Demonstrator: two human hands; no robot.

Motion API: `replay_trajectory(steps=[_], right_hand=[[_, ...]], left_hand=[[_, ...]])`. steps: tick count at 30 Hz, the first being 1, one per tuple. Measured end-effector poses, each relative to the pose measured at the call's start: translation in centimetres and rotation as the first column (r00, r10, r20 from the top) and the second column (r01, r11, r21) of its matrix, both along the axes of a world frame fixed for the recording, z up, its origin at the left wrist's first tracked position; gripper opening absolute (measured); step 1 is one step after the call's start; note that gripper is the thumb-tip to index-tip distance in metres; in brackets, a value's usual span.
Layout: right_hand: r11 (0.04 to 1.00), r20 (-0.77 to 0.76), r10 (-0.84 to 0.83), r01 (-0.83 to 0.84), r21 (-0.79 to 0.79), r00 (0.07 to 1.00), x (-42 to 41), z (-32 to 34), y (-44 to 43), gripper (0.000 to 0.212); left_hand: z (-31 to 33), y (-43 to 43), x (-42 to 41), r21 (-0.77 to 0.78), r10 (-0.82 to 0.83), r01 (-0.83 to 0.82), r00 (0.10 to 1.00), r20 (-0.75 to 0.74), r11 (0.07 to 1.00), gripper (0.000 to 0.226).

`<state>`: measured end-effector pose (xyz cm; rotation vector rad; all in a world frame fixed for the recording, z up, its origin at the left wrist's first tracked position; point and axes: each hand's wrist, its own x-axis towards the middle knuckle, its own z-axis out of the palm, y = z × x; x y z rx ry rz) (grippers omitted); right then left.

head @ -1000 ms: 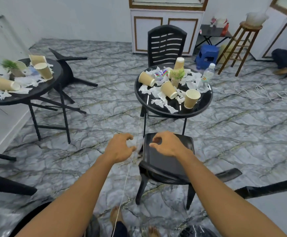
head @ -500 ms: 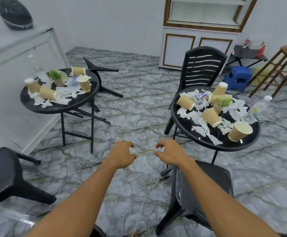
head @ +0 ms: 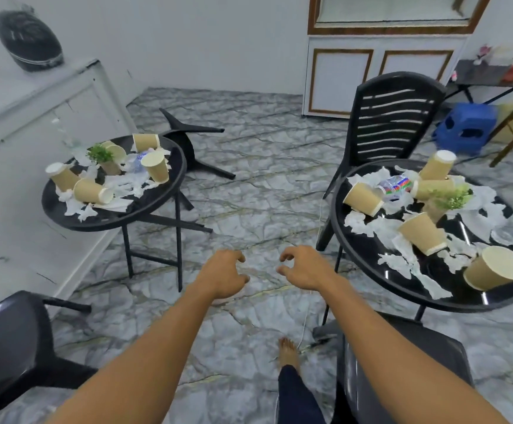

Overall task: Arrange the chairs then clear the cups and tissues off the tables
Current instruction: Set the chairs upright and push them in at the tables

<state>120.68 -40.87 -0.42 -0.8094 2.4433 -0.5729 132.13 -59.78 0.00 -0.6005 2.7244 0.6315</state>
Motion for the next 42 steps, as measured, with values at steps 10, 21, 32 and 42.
replay_trajectory(steps=[10,21,32,42], right_hand=[[0.985,0.009,0.140,-0.140,0.100,0.990,-18.1,-0.3,-10.2,0.041],[0.939,-0.007,0.247,-0.237,0.250,0.969,-30.0,1.4,-16.1,0.036],[0.944,0.018,0.202,-0.199,0.263,0.979,-41.9,-0.1,-25.4,0.043],[0.979,0.000,0.061,-0.060,0.196,0.998,-54.4,1.5,-32.3,0.042]], left_hand=[[0.6,-7.7,-17.6,-0.076,0.048,-0.041,0.995,0.087,0.996,0.055],[0.4,-14.8,-28.5,0.009,0.127,-0.127,0.991,0.049,0.992,0.054],[-1.5,-23.6,-41.0,0.063,0.096,-0.099,0.995,0.039,0.993,0.051],[-0.7,-31.4,-55.2,0.062,-0.015,0.014,1.000,0.009,0.998,0.048]])
